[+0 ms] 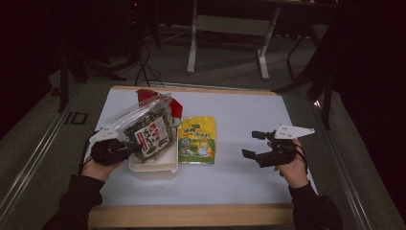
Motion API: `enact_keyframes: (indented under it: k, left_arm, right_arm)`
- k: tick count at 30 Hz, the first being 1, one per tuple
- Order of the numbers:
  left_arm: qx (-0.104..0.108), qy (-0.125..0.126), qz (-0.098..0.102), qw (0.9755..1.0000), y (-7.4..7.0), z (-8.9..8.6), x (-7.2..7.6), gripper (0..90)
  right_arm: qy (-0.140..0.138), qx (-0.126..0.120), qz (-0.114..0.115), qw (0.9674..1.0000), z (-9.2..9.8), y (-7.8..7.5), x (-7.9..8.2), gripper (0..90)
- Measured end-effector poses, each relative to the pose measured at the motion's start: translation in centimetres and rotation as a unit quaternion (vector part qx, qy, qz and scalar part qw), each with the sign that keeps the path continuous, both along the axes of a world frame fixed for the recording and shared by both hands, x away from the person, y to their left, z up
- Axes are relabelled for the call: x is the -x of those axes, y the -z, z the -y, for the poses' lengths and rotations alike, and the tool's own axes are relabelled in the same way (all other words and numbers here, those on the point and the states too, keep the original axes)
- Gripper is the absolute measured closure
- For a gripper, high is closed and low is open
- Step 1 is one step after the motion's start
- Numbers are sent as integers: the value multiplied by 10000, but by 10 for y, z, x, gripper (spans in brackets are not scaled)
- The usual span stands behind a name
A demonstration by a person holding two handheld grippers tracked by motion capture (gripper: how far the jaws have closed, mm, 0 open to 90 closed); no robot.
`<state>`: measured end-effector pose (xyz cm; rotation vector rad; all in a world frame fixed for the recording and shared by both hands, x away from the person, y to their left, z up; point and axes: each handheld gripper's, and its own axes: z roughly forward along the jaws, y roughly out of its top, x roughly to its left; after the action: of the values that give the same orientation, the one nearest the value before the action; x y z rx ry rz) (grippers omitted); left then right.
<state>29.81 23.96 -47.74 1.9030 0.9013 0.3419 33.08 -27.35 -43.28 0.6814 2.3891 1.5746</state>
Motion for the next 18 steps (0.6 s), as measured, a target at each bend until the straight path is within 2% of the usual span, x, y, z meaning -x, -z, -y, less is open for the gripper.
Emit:
enact_keyframes:
  k: [5, 6, 7, 8, 10, 11, 12, 13, 18]
  left_arm:
    - [25, -188, 49, 9998, 2, -1, -3, 729]
    - [82, -387, 45, 9992, 3, -4, -3, 683]
    - [82, -387, 45, 9992, 3, -4, -3, 649]
    - [71, -520, 94, 9986, 5, -5, -2, 649]
    - [107, -660, 119, 9977, 6, -6, -2, 525]
    - [126, -743, 146, 9971, 7, -6, -2, 525]
    - [148, -794, 137, 9966, 8, -5, -3, 463]
    - [144, -849, 151, 9962, 8, -5, -3, 463]
    - [33, -979, 248, 9949, 8, -2, 1, 355]
  right_arm:
    - [-43, 40, 36, 10000, -3, 1, 0, 157]
    - [-58, 54, 48, 10000, -3, 1, 0, 156]
    - [-58, 54, 48, 10000, -3, 1, 0, 156]
    - [-63, 60, 52, 9999, -4, 2, 0, 156]
    - [-89, 48, 17, 9999, -4, 4, -1, 156]
    - [-89, 48, 17, 9999, -4, 4, -1, 156]
    - [-96, 53, -3, 9999, -4, 5, -1, 156]
    - [-96, 53, -3, 9999, -4, 5, -1, 156]
    - [-137, 107, -19, 9998, -6, 7, 0, 155]
